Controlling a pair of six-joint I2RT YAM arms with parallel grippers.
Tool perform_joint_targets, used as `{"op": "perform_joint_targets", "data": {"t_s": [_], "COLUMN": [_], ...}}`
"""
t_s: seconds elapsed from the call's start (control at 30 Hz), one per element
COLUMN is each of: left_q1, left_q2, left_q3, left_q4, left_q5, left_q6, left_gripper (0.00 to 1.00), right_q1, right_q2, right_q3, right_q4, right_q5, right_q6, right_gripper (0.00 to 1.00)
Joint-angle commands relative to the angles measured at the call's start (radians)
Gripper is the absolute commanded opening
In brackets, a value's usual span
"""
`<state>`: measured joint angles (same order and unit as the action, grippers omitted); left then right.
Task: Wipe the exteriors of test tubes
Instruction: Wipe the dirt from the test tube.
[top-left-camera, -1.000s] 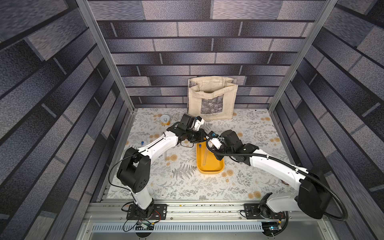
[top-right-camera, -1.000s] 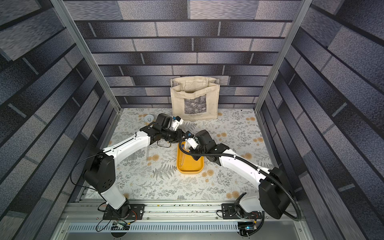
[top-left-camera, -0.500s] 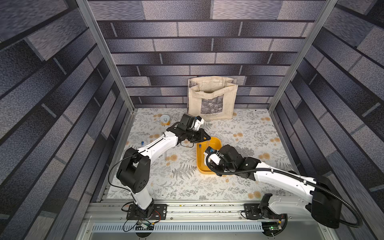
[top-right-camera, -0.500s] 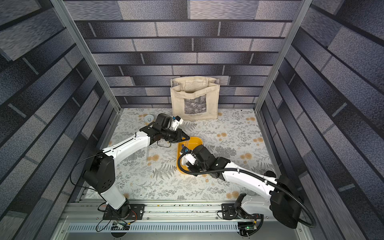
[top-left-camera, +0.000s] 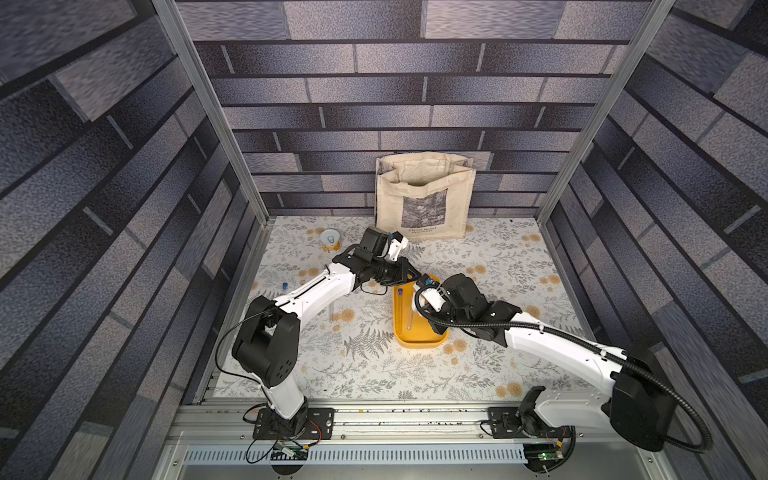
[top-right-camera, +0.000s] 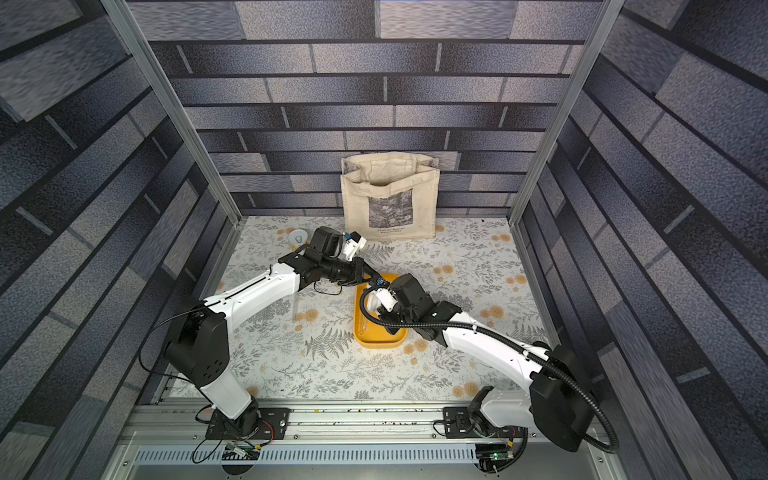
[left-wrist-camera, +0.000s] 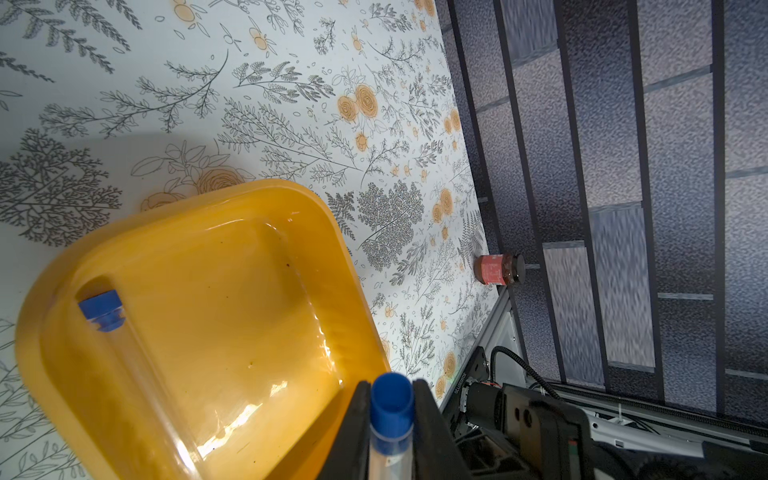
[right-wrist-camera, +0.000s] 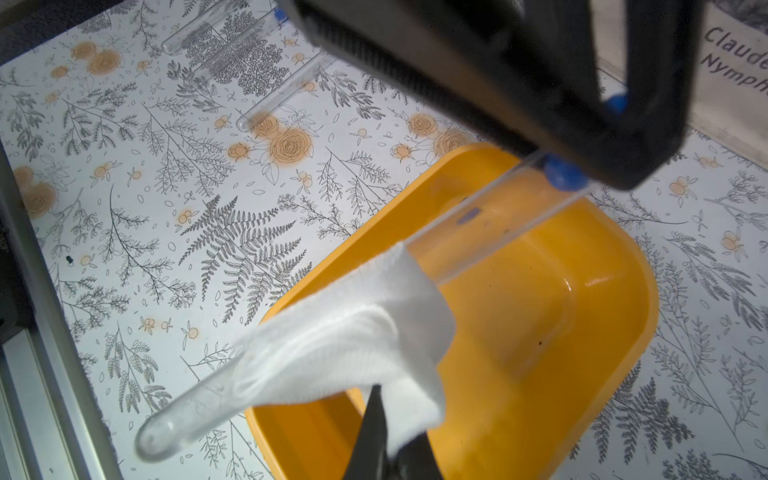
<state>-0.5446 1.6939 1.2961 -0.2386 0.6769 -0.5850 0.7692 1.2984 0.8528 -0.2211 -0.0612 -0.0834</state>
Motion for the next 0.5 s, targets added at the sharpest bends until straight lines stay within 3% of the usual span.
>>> {"op": "perform_joint_targets", "data": {"t_s": [0.0, 0.27, 0.47], "left_q1": [-0.003, -0.005, -0.005], "left_q2": [-0.03, -0.025, -0.017], "left_q3": [-0.01, -0.006, 0.0], "left_q4": [0.011, 0.007, 0.007], "left_q5": [0.011, 0.012, 0.009], "left_q6": [-0.013, -0.015, -0.016], "left_gripper": [0.19, 0.19, 0.19], "right_q1": [-0.048, -0.063, 0.001], "right_q2": [0.025, 0.049, -0.007], "right_q3": [0.052, 0.07, -0.005], "right_q4": [-0.01, -0.03, -0.013], "right_q5": [-0.038, -0.063, -0.036], "right_q6": [-0.001, 0.009, -0.004], "right_gripper": [0.0, 0.0, 0.0]}}
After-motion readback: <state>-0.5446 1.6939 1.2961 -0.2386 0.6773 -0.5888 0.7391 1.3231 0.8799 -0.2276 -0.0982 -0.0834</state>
